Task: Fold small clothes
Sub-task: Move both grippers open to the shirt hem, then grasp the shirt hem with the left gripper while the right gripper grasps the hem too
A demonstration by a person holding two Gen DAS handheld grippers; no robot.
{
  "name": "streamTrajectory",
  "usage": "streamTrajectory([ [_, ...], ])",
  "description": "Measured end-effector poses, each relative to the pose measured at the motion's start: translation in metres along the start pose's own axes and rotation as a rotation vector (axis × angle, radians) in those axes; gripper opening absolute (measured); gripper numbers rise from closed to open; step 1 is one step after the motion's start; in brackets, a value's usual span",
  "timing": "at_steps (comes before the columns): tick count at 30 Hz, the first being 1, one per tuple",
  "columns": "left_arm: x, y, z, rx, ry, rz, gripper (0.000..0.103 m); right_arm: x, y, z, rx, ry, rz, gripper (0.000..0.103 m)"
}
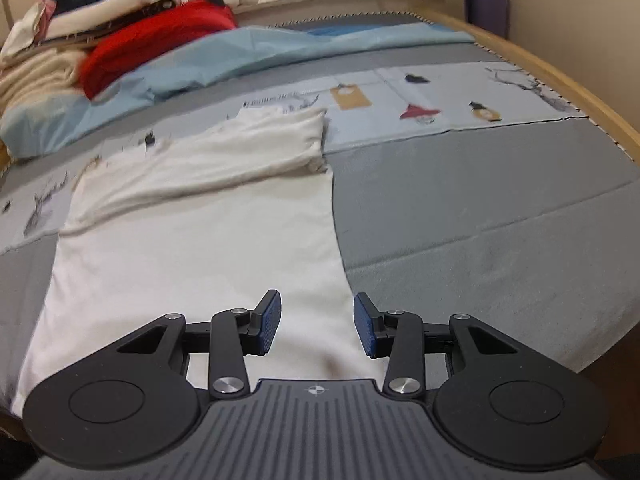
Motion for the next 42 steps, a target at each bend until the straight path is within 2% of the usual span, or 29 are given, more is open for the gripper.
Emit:
streamTrajectory([
  [5,0.007,-0.007,0.002,0.023,-0.017,0.050,0.030,0.010,-0.007,-0.005,0.035,0.046,0.017,0.042],
  [10,0.018,-0.025,0.014,0.077,0.074,0.155,0.031,0.016,-0.024,-0.021,0.055,-0.008,0.107,0.042],
  [14,0.029,-0.042,0.021,0.044,0.101,0.255,0.031,0.024,-0.042,-0.023,0.066,-0.031,0.209,0.042],
  [17,0.038,-0.053,0.023,0.030,0.110,0.321,0.034,0.028,-0.049,-0.018,0.097,0.002,0.239,0.042],
  [20,0.049,-0.065,0.024,-0.003,0.089,0.390,0.034,0.037,-0.060,-0.014,0.144,0.056,0.293,0.043],
  [23,0.056,-0.072,0.025,-0.020,0.075,0.433,0.034,0.040,-0.063,-0.014,0.164,0.079,0.308,0.044],
  [25,0.058,-0.074,0.022,-0.019,0.053,0.439,0.033,0.040,-0.063,-0.012,0.166,0.093,0.306,0.045],
  [27,0.059,-0.074,0.020,-0.017,0.036,0.441,0.032,0.041,-0.063,-0.010,0.163,0.105,0.302,0.040],
  [28,0.059,-0.075,0.019,-0.018,0.029,0.441,0.030,0.041,-0.062,-0.010,0.159,0.101,0.301,0.030],
  [29,0.059,-0.075,0.018,-0.016,0.024,0.440,0.022,0.041,-0.062,-0.011,0.154,0.096,0.299,0.023],
  [30,0.060,-0.075,0.017,-0.009,0.019,0.440,0.014,0.040,-0.062,-0.011,0.151,0.096,0.295,0.010],
  [31,0.060,-0.075,0.015,0.000,0.014,0.439,0.009,0.039,-0.061,-0.011,0.148,0.097,0.292,0.007],
  [36,0.056,-0.064,0.008,0.019,-0.021,0.401,0.005,0.033,-0.051,-0.015,0.106,0.059,0.263,0.005],
  [39,0.047,-0.042,-0.001,0.045,-0.057,0.342,0.005,0.019,-0.032,-0.021,0.044,-0.003,0.198,0.004],
  [42,0.034,-0.008,-0.013,0.109,-0.098,0.270,0.004,0.000,-0.001,-0.030,-0.042,-0.045,0.115,0.004],
])
Point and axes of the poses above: each gripper's, at about its wrist camera, not at the fingertips, and y roughly against the way its jaws point, z to its left, x to its underside, the point moved 3 cm from there along -y, roughly the way its jaws point, and after that the axes turned 13 degrees about x, right-handed, at the moved point
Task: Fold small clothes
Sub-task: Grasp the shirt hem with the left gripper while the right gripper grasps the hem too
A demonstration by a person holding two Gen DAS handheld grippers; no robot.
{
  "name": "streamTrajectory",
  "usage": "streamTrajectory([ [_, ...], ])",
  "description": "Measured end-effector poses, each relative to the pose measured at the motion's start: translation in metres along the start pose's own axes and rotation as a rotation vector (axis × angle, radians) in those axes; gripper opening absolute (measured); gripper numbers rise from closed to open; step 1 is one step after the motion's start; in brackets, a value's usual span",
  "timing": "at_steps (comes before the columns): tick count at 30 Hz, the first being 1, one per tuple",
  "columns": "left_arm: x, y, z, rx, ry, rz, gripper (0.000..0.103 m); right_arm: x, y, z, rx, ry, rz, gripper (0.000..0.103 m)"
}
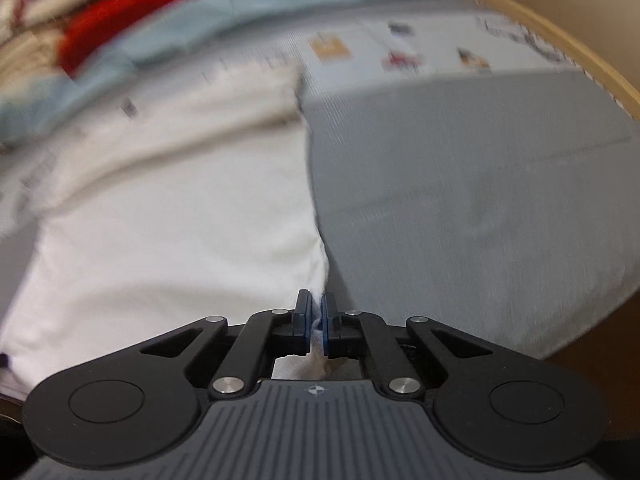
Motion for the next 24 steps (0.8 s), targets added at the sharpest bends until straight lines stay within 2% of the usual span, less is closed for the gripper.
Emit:
streamTrajectory([
  [4,0.003,0.058,-0.017,0.076,-0.069,-0.080,0.004,-0.015,0.050,-0.018,-0.116,-0.028,-0.094,0.003],
  [7,0.009,0.110,-0.026,0.087,-0.127,-0.127,0.003,-0.019,0.094,-0.039,-0.190,-0.052,-0.142,0.003],
  [11,0.021,0.186,-0.035,0.154,-0.128,-0.230,0.003,-0.014,0.161,-0.073,-0.298,-0.117,-0.204,0.003],
  [14,0.017,0.213,-0.031,0.184,-0.079,-0.292,0.003,-0.013,0.197,-0.089,-0.342,-0.136,-0.282,0.003],
  [16,0.003,0.205,-0.022,0.183,-0.035,-0.307,0.002,-0.019,0.194,-0.092,-0.340,-0.156,-0.285,0.003],
  [18,-0.019,0.180,-0.007,0.155,0.020,-0.291,0.002,-0.032,0.169,-0.086,-0.321,-0.163,-0.263,0.003],
  [21,-0.060,0.124,0.017,0.110,0.095,-0.244,0.002,-0.058,0.110,-0.067,-0.272,-0.186,-0.203,0.003],
  [24,-0.095,0.059,0.042,0.066,0.124,-0.174,0.002,-0.085,0.044,-0.041,-0.183,-0.138,-0.137,0.003],
])
Point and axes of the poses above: each gripper's, at about its wrist camera, not at the fingertips, and y roughly against the way its jaws point, z to its left, x to its underside, the point moved 3 cm from there along -y, roughly the way its jaws point, and after that the axes turned 13 degrees about x, right-handed, at the moved point
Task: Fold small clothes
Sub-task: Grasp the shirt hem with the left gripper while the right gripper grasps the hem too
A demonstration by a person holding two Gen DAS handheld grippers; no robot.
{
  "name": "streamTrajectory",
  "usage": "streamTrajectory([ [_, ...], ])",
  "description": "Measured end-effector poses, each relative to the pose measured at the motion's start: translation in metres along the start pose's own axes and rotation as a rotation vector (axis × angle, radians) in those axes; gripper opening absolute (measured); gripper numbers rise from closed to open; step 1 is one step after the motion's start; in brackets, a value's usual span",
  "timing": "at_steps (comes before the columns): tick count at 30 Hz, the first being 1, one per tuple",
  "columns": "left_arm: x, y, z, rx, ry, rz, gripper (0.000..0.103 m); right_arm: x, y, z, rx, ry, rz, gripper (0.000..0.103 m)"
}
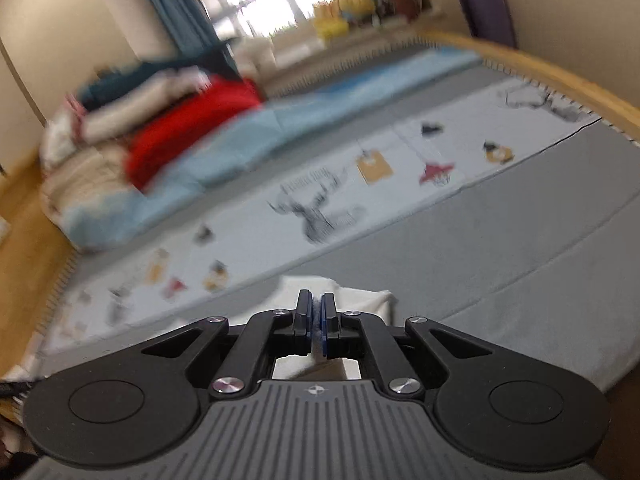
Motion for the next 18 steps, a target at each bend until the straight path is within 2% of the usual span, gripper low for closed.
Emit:
streamTrajectory([
  [2,-0.007,-0.044,0.017,-0.041,0.003,0.058,0.002,-0.007,-0.049,0.007,0.060,0.010,0.066,0.003],
  [4,-0.008,-0.075,0.037,-0.053,0.069,0.110,0.002,-0.006,-0.085,0.015,0.094,0.045,0.107,0.003],
  [7,-0.012,-0.085,0.044,-0.059,0.064,0.104,0.002,0.001,-0.120,0.023,0.123,0.055,0.169,0.003],
  [8,-0.014,-0.082,0.045,-0.039,0.079,0.090,0.003,0.003,-0.128,0.027,0.132,0.072,0.177,0.004],
  [10,-0.017,-0.074,0.053,-0.012,0.103,0.043,0.004,0.003,-0.136,0.029,0.151,0.062,0.178,0.006],
  [11,-0.020,-0.070,0.056,-0.038,0.104,0.008,0.004,0.000,-0.136,0.027,0.155,0.041,0.165,0.006],
  [13,-0.020,-0.059,0.064,-0.074,0.107,-0.036,0.005,-0.006,-0.130,0.021,0.182,0.016,0.123,0.013],
  [15,-0.017,-0.057,0.070,-0.077,0.113,-0.018,0.010,-0.007,-0.124,0.014,0.177,0.029,0.086,0.014],
  [16,-0.014,-0.061,0.071,-0.067,0.108,0.013,0.015,-0.005,-0.121,0.010,0.167,0.045,0.081,0.014],
  [17,-0.010,-0.064,0.072,-0.062,0.093,0.043,0.026,-0.004,-0.121,0.008,0.159,0.063,0.083,0.014],
  [18,-0.005,-0.067,0.070,-0.068,0.063,0.066,0.030,0.000,-0.123,0.004,0.153,0.094,0.101,0.014],
])
Point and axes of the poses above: each gripper's, at about its wrist camera, not at the fingertips, and y roughly against the way its jaws point, z to its left, x to its underside, the point moved 3 cm from there along -y, roughly the way its jaws point, and after that the axes turned 13 degrees about x, right-handed, at the moved point
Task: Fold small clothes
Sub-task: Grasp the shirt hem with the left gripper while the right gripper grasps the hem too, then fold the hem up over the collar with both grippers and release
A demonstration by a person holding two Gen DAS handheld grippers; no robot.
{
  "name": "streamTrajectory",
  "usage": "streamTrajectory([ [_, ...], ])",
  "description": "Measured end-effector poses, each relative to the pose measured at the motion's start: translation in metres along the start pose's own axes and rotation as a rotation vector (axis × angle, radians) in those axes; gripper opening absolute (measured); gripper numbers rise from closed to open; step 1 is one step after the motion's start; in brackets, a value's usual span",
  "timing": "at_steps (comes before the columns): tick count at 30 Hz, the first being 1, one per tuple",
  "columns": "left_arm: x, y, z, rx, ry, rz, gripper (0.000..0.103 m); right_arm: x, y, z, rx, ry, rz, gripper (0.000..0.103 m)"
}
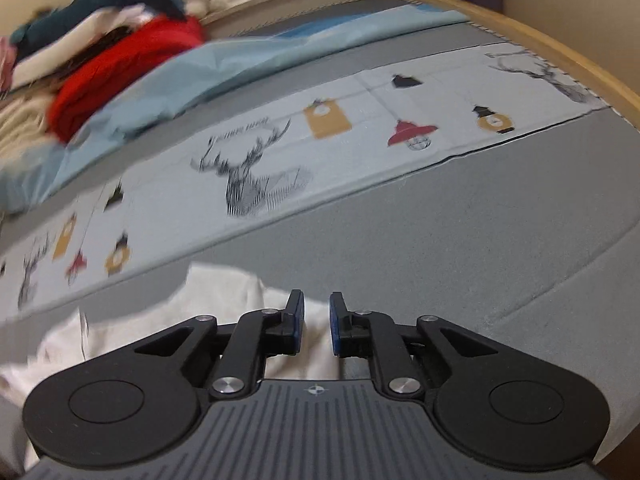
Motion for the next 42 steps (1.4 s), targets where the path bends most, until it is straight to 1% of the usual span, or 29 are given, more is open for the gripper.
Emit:
streamTrajectory([
  [2,0.007,-0.008,-0.007,-0.020,-0.078,0.043,0.031,0.008,-0.006,0.000,-0.013,0.061,0.035,0.014],
  [4,0.011,-0.018,-0.013,-0.013,-0.119,0.078,0.037,0.018,-0.013,0.005,-0.047,0.141,0.079,0.016],
  [6,0.012,-0.025,-0.018,-0.016,-0.139,0.083,0.044,0.026,-0.022,0.013,-0.040,0.232,0.119,0.019],
  [8,0.009,-0.033,-0.024,-0.023,-0.151,0.083,0.047,0.030,-0.029,0.021,-0.026,0.291,0.123,0.022],
  [10,0.005,-0.042,-0.030,-0.034,-0.160,0.084,0.047,0.029,-0.036,0.030,-0.021,0.320,0.121,0.027],
  [14,-0.004,-0.060,-0.041,-0.066,-0.184,0.084,0.047,0.022,-0.047,0.047,-0.012,0.347,0.103,0.029],
  [17,-0.013,-0.072,-0.048,-0.075,-0.191,0.076,0.047,0.014,-0.057,0.057,0.002,0.333,0.086,0.030],
  [23,-0.025,-0.092,-0.053,-0.070,-0.192,0.087,0.047,0.002,-0.074,0.068,0.003,0.310,0.070,0.031],
  [28,-0.031,-0.094,-0.045,-0.052,-0.162,0.072,0.046,-0.005,-0.079,0.074,-0.014,0.275,0.052,0.031],
  [29,-0.033,-0.094,-0.044,-0.042,-0.153,0.069,0.044,-0.007,-0.079,0.075,-0.019,0.265,0.048,0.031],
  [30,-0.034,-0.094,-0.043,-0.030,-0.146,0.065,0.036,-0.008,-0.079,0.075,-0.024,0.252,0.049,0.031],
  [31,-0.035,-0.094,-0.043,-0.018,-0.142,0.063,0.031,-0.008,-0.081,0.075,-0.030,0.241,0.055,0.031],
  [32,-0.035,-0.094,-0.043,-0.015,-0.142,0.063,0.022,-0.008,-0.082,0.076,-0.033,0.239,0.057,0.031],
  [35,-0.036,-0.092,-0.045,-0.015,-0.161,0.051,0.011,-0.006,-0.084,0.080,-0.050,0.256,0.066,0.030],
  [36,-0.037,-0.089,-0.046,-0.011,-0.162,0.041,0.010,-0.006,-0.084,0.081,-0.052,0.263,0.060,0.022],
  [37,-0.038,-0.087,-0.046,-0.015,-0.164,0.026,0.010,-0.007,-0.082,0.081,-0.046,0.269,0.042,0.008],
  [39,-0.044,-0.078,-0.042,-0.036,-0.151,-0.029,0.009,-0.013,-0.076,0.079,-0.052,0.244,0.003,0.006],
  [40,-0.048,-0.072,-0.038,-0.041,-0.125,-0.067,0.009,-0.018,-0.072,0.076,-0.057,0.212,-0.026,0.005],
  [41,-0.051,-0.067,-0.034,-0.042,-0.098,-0.092,0.009,-0.025,-0.066,0.071,-0.054,0.162,-0.070,0.004],
  [42,-0.054,-0.065,-0.030,-0.055,-0.078,-0.111,0.009,-0.030,-0.063,0.064,-0.048,0.111,-0.095,0.004],
])
Point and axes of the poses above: each gripper's, at about its wrist camera, not at the fingertips, and y roughly against the way its jaws point, z to its left, x to its underside, the point moved 3 cm from there along -y, roughly the way its jaws point, and after that the axes turned 13 degrees about x, right-handed, at the moved point
